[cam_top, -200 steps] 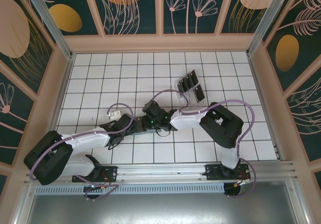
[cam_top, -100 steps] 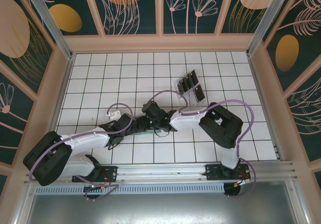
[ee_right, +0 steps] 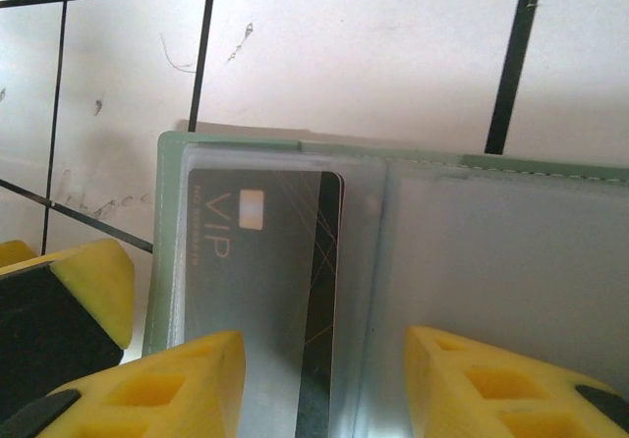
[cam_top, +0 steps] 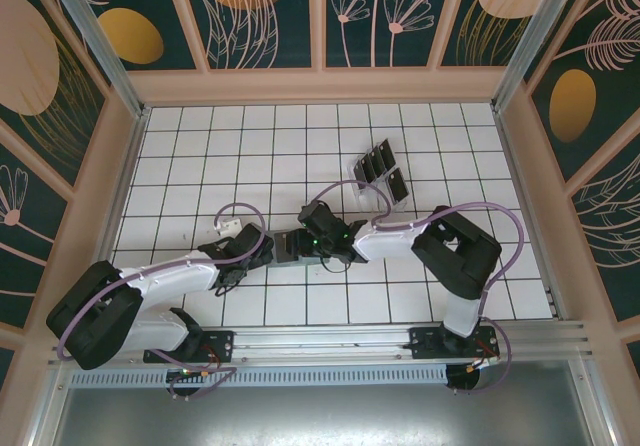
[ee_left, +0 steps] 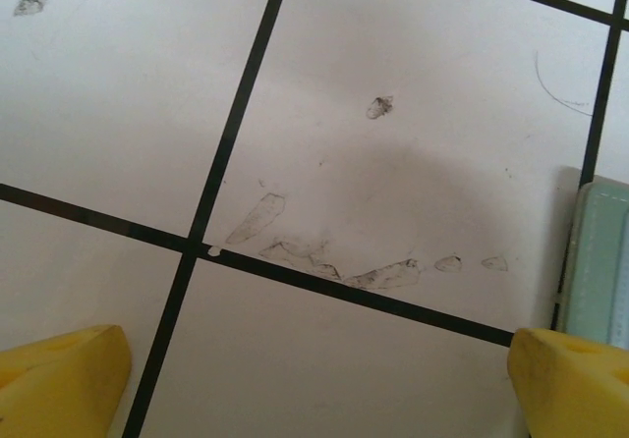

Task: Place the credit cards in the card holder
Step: Insert the credit card into the card slot.

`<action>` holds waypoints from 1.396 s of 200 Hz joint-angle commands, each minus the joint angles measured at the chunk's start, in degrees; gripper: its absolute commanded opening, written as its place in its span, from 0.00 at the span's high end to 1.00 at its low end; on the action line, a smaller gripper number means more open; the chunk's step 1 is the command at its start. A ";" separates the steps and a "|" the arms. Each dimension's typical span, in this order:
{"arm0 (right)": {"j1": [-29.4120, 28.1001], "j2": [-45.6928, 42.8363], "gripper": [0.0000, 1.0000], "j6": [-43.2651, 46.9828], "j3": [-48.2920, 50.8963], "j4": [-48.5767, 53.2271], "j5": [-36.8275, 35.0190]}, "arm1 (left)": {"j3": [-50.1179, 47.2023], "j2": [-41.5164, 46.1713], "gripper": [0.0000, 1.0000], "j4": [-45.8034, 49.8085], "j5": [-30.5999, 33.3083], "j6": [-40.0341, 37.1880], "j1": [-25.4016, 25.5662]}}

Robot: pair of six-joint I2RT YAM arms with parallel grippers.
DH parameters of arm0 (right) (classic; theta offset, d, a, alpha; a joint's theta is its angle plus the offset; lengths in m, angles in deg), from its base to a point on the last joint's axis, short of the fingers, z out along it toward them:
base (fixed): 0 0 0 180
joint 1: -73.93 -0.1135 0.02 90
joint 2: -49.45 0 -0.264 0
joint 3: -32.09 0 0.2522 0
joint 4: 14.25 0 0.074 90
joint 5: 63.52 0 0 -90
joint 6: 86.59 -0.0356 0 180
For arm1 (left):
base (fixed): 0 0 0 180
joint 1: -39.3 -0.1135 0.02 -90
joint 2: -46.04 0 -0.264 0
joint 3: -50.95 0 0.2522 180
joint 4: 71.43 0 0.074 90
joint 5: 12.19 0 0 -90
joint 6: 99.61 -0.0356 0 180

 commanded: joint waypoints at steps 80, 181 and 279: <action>-0.33 -2.08 0.67 0.53 -0.16 0.72 -0.11 | 0.80 -0.94 0.01 0.00 -1.85 -2.66 -0.46; -1.28 1.33 0.76 -0.24 -1.62 -0.19 1.41 | -1.39 -2.69 0.02 -3.88 -3.82 -2.29 -0.43; -2.56 3.35 0.86 -0.39 -3.89 0.15 2.74 | -3.29 -3.31 0.02 -6.75 -5.18 -1.67 -0.42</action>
